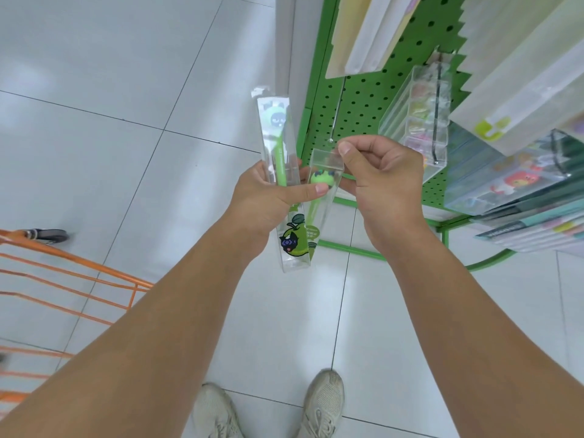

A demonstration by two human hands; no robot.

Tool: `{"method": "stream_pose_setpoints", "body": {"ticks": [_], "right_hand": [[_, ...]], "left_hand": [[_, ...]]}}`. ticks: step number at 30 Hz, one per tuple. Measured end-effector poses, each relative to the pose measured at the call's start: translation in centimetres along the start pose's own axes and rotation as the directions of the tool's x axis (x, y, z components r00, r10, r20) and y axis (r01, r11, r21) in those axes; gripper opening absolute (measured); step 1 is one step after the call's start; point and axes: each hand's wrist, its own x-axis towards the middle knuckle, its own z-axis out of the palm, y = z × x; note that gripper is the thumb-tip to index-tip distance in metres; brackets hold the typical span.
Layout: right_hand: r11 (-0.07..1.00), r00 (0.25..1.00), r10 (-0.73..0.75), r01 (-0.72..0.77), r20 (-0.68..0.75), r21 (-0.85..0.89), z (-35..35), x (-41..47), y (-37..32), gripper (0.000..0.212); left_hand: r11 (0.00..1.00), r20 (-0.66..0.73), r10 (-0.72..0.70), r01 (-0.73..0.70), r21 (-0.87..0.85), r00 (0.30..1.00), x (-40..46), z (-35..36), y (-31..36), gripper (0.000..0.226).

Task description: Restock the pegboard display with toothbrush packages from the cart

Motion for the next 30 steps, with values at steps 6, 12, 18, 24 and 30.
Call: {"method": "stream_pose_setpoints", "body": {"ticks": [6,12,18,24,30], "right_hand": [[1.000,1.000,0.003,-0.003,-0.015,0.002,0.3,0.6,-0.1,0.015],[1.000,0.999,0.023,-0.023,-0.023,-0.018,0.9,2.1,-0.1,0.013],[0.984,0.974,0.180,-0.180,0.137,-0.014,0.4,3.1,0.8,0.036],[0.979,0.975,0.108,-0.071,0.193,-0.192,0.1,2.9,2.6,0.028],[0.968,0.993,0.114,-0.112,-0.004,-0.223,1.8,9.2,1.7,0.035]], "left_hand": [[1.000,-0.010,0.018,-0.018,0.009,1.000,0.8,0.2,-0.1,0.062],[0.999,-0.049,0.037,-0.035,0.032,0.998,2.2,0.4,0.4,0.057],[0.997,-0.038,0.043,-0.041,0.066,0.998,3.7,1.0,1.3,0.057],[0.995,-0.070,0.042,-0.035,0.098,0.997,2.5,-0.4,0.6,0.043],[0.970,-0.041,0.045,-0.034,0.239,0.998,0.2,-2.1,-1.4,0.031]]}}
